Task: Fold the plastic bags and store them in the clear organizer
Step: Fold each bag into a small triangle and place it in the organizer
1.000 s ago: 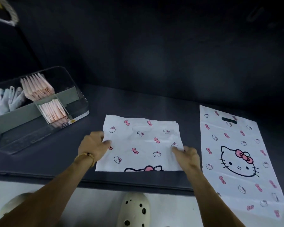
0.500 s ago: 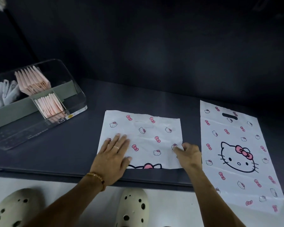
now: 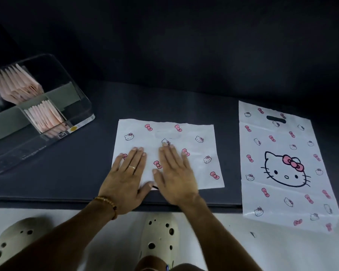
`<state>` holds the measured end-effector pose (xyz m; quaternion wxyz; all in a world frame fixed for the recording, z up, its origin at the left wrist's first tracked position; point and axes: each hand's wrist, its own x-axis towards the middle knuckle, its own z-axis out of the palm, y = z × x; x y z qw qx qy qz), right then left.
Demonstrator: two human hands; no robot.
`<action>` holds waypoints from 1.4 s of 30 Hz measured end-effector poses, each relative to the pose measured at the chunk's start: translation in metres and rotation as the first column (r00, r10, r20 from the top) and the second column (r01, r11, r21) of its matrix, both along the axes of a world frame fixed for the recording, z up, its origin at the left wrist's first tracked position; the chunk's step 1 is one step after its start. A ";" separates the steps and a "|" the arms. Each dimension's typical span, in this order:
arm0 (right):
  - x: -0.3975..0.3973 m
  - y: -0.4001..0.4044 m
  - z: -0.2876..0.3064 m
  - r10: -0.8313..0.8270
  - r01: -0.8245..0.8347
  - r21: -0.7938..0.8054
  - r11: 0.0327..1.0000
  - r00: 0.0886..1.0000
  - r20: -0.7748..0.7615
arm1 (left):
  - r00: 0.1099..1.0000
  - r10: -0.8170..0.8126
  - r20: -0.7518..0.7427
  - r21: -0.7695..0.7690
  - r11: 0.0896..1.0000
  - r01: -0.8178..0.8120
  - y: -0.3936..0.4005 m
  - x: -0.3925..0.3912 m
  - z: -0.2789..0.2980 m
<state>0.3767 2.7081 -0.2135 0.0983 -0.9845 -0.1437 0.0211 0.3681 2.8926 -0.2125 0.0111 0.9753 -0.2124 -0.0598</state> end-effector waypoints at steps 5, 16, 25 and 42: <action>0.003 -0.090 -0.004 -0.161 0.144 -0.211 0.967 0.985 -0.068 | 1.000 0.018 -0.006 -0.008 1.000 -0.018 -0.001 0.000 0.004; 0.002 -0.095 -0.008 -0.155 0.141 -0.219 0.966 0.987 -0.049 | 0.968 -0.250 -0.026 -0.088 0.965 0.246 -0.094 0.057 0.004; 0.005 -0.095 -0.005 -0.159 0.140 -0.220 0.965 0.985 -0.071 | 0.989 -0.144 -0.026 -0.027 0.989 0.143 -0.035 0.081 -0.007; 0.016 -0.055 0.011 -0.156 0.152 -0.161 0.975 0.988 -0.016 | 0.998 0.061 0.010 -0.051 0.997 -0.061 0.016 0.089 -0.010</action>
